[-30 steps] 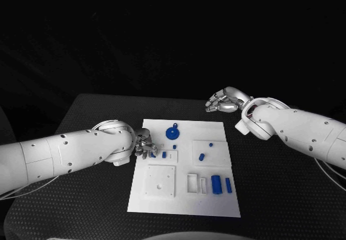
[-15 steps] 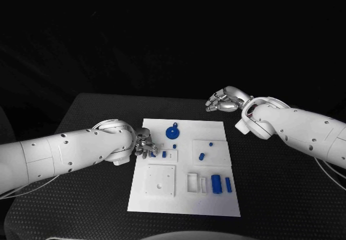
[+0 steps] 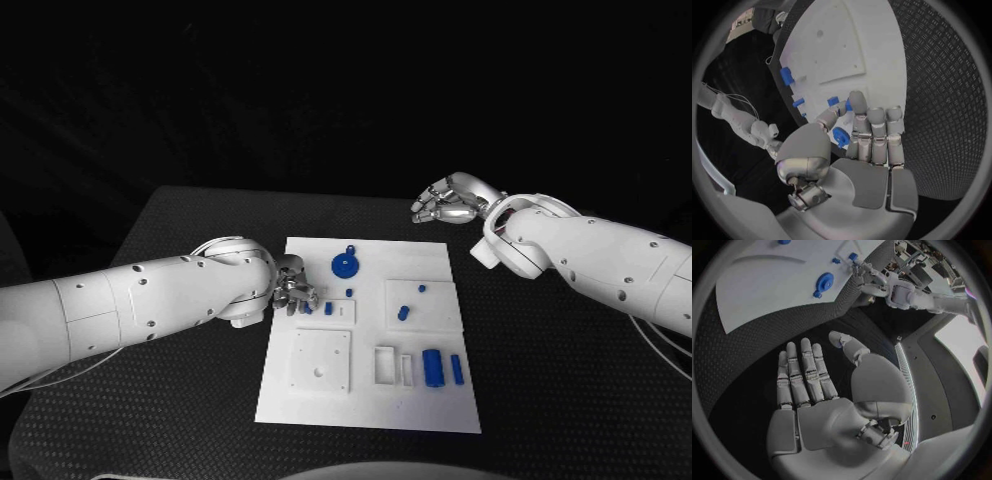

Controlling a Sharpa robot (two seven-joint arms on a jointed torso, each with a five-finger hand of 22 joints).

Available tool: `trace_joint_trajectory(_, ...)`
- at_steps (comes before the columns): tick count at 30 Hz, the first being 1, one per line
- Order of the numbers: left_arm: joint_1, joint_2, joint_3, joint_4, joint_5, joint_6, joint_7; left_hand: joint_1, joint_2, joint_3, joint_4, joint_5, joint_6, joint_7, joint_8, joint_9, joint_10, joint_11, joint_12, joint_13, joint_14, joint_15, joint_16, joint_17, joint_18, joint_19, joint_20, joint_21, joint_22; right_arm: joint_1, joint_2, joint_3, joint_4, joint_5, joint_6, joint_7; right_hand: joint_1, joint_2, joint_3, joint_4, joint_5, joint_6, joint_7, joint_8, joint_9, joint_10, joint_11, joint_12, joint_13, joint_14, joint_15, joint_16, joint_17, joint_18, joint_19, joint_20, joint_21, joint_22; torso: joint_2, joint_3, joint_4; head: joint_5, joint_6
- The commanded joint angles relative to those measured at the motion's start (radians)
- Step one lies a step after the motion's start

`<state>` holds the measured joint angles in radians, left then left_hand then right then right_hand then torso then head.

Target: Assemble the parts on the task board

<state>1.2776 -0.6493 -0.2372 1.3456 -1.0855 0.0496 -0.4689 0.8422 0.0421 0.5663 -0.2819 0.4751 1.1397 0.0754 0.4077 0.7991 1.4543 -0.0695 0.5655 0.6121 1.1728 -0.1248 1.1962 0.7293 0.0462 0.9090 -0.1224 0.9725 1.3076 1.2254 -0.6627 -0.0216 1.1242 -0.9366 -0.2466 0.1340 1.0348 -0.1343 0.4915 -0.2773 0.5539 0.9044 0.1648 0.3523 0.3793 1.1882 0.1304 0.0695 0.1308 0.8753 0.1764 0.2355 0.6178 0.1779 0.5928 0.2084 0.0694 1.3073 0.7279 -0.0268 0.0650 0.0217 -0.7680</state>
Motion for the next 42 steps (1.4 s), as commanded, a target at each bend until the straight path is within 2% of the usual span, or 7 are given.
trace_joint_trajectory(1,-0.012,0.009,-0.003,-0.002,-0.022,0.033,-0.004,-0.003,0.0,0.0,0.01,-0.007,0.079,-0.075,0.007,0.003,0.005,-0.002,0.012,0.006,0.002,-0.008,0.009,0.002,0.001,0.008,-0.101,0.011,0.022,0.0,0.0,0.0,0.002,-0.001,0.003,0.007,-0.002,-0.002,0.002,0.001,0.005,-0.009,0.001,0.0,0.001,-0.003,0.0,0.004,-0.001,-0.004,-0.006,-0.003,0.001,-0.018,-0.005,0.001,-0.004,0.011,0.001,-0.0001,-0.0023,-0.001,0.0)
trace_joint_trajectory(15,-0.015,0.013,-0.003,-0.005,-0.03,0.07,-0.013,-0.01,-0.017,-0.002,0.022,-0.024,0.077,-0.077,0.016,0.006,0.0,-0.001,0.023,0.014,-0.001,-0.012,0.018,0.001,0.001,0.009,-0.104,0.02,0.022,0.0,-0.002,0.0,0.003,-0.001,0.003,0.007,-0.002,-0.002,0.002,0.001,0.008,-0.009,0.001,0.0,0.001,-0.003,0.0,0.004,-0.001,-0.004,-0.006,-0.003,0.001,-0.018,-0.005,0.001,-0.004,0.011,0.0,-0.0002,0.0007,-0.006,-0.005)
trace_joint_trajectory(18,-0.015,0.012,-0.003,-0.008,-0.037,0.064,-0.018,-0.026,-0.058,-0.004,0.067,-0.136,0.072,-0.078,0.022,0.008,-0.006,-0.001,0.03,0.018,-0.005,-0.014,0.023,-0.003,0.003,0.005,-0.107,0.023,0.019,0.0,-0.002,0.0,0.003,-0.001,0.002,0.007,-0.002,-0.002,0.002,0.001,0.009,-0.009,0.001,0.0,0.001,-0.003,0.0,0.004,-0.001,-0.004,-0.006,-0.003,0.001,-0.018,-0.005,0.001,-0.004,0.011,0.0,-0.0002,0.0008,-0.006,-0.004)
trace_joint_trajectory(23,-0.015,0.007,-0.003,-0.013,-0.043,0.053,-0.018,-0.06,-0.117,-0.007,0.134,-0.251,0.064,-0.078,0.027,0.007,-0.013,-0.002,0.033,0.017,-0.01,-0.019,0.025,-0.011,0.005,0.0,-0.111,0.023,0.018,0.0,-0.001,0.0,0.001,-0.001,0.002,0.007,-0.002,-0.002,0.002,0.001,0.009,-0.009,0.001,0.0,0.001,-0.003,0.0,0.004,-0.001,-0.004,-0.006,-0.003,0.001,-0.018,-0.005,0.001,-0.004,0.011,0.0,-0.0009,0.0,-0.007,-0.002)
trace_joint_trajectory(28,-0.015,0.004,-0.002,-0.018,-0.046,0.041,-0.027,-0.126,-0.2,0.008,0.253,-0.409,0.035,-0.068,0.021,0.0,-0.032,-0.004,0.03,0.014,-0.024,-0.026,0.022,-0.024,0.006,-0.01,-0.117,0.014,0.016,0.0,0.0,0.0,-0.001,-0.001,0.002,0.008,-0.003,-0.003,0.002,0.002,0.011,-0.009,0.001,0.0,0.001,-0.003,0.001,0.004,-0.001,-0.004,-0.006,-0.003,0.001,-0.018,-0.005,0.002,-0.004,0.011,0.0,-0.0013,-0.0001,-0.01,-0.002)
trace_joint_trajectory(32,-0.015,0.001,-0.002,-0.019,-0.05,0.03,-0.027,-0.131,-0.227,0.02,0.295,-0.416,0.03,-0.066,0.023,-0.001,-0.037,-0.003,0.031,0.014,-0.029,-0.026,0.023,-0.028,0.005,-0.012,-0.118,0.012,0.016,0.0,0.001,0.0,-0.002,-0.001,0.002,0.008,-0.004,-0.003,0.001,0.002,0.011,-0.009,0.002,0.0,0.001,-0.004,0.001,0.004,-0.001,-0.004,-0.006,-0.003,0.001,-0.018,-0.006,0.002,-0.004,0.011,0.0,-0.001,-0.0002,-0.01,0.0)
trace_joint_trajectory(42,-0.014,-0.008,0.006,-0.013,-0.048,-0.024,-0.021,-0.126,-0.247,0.031,0.334,-0.416,0.022,-0.064,0.025,-0.001,-0.043,-0.004,0.031,0.013,-0.033,-0.029,0.022,-0.033,0.005,-0.012,-0.119,0.012,0.016,0.0,0.002,0.0,-0.004,0.0,0.002,0.009,-0.005,-0.003,0.001,0.003,0.012,-0.009,0.002,0.0,0.001,-0.004,0.001,0.004,-0.001,-0.004,-0.005,-0.003,0.001,-0.018,-0.006,0.002,-0.004,0.012,0.0,-0.0009,0.0008,-0.011,0.001)
